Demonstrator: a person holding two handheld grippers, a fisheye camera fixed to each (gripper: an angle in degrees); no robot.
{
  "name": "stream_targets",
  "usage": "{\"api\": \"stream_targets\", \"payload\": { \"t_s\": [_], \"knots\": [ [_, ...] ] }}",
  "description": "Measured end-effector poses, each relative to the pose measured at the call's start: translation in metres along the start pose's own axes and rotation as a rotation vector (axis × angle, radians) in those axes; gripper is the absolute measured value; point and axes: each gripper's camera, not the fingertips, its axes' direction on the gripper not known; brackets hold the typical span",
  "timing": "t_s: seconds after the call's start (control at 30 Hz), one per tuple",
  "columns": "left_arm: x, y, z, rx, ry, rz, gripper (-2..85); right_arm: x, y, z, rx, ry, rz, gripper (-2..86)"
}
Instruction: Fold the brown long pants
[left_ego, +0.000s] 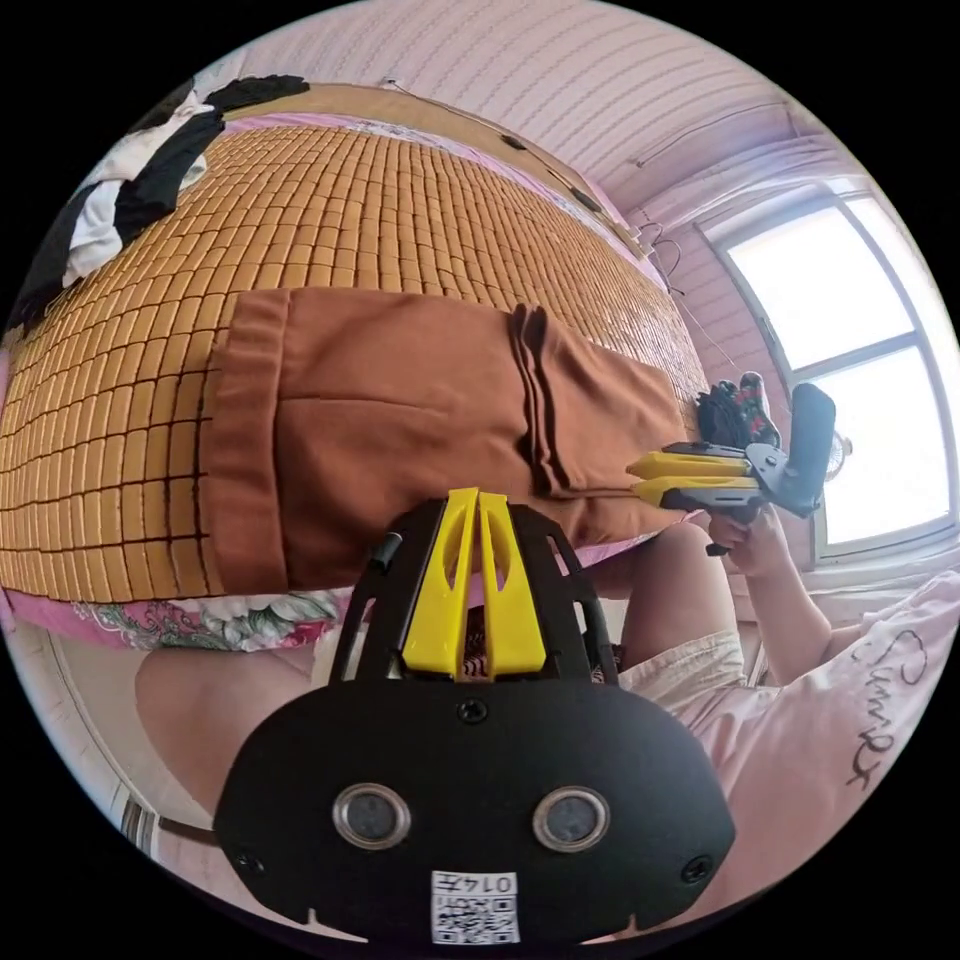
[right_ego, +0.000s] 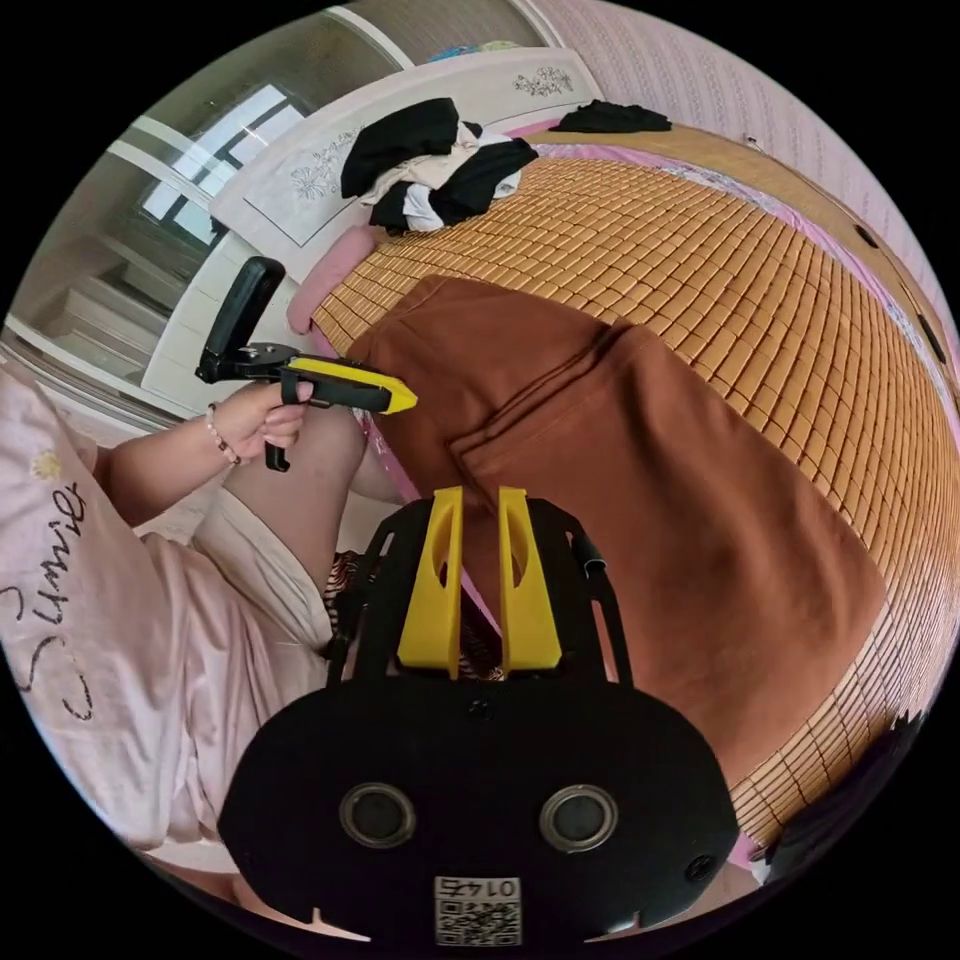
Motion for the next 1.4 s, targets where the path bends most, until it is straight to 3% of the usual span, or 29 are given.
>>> {"api": "stream_targets", "payload": {
  "t_s": [0.17, 0.3, 0.53, 0.67, 0.77, 0.93, 1.13, 1.3, 1.4],
  "knots": [
    [0.012, -0.016, 0.004, 0.036, 0.070, 0.066, -0.9, -0.023, -0.023, 0.037, 0.043, 0.135, -0.034, 8.7],
    [0.039, -0.040, 0.024, 0.020, 0.059, 0.180, -0.3, -0.033, -0.051, 0.095, -0.118, 0.211, -0.076, 8.7],
    [0.069, -0.059, 0.033, -0.012, 0.053, 0.275, 4.6, -0.038, -0.061, 0.060, 0.072, 0.078, -0.095, 1.4],
    [0.065, -0.048, 0.029, 0.005, -0.004, 0.249, 4.5, -0.047, -0.075, 0.096, 0.026, 0.068, -0.185, 1.3],
    [0.057, -0.042, 0.045, -0.053, -0.007, 0.210, 4.4, -0.026, -0.085, 0.151, -0.100, 0.150, -0.100, 2.3],
    [0.064, -0.032, 0.054, -0.077, 0.016, 0.208, 4.5, 0.003, -0.091, 0.104, -0.045, -0.052, -0.164, 6.7],
    [0.090, -0.025, 0.072, -0.110, -0.090, 0.272, 5.2, 0.093, -0.159, 0.107, 0.045, 0.218, -0.047, 4.8],
    [0.105, -0.020, 0.086, -0.135, -0.209, 0.341, 1.4, 0.140, -0.206, 0.176, -0.195, 0.134, -0.082, 6.6],
    [0.111, -0.015, 0.078, -0.120, -0.184, 0.369, -0.6, 0.135, -0.207, 0.165, -0.163, 0.154, -0.164, 2.6]
  ]
}}
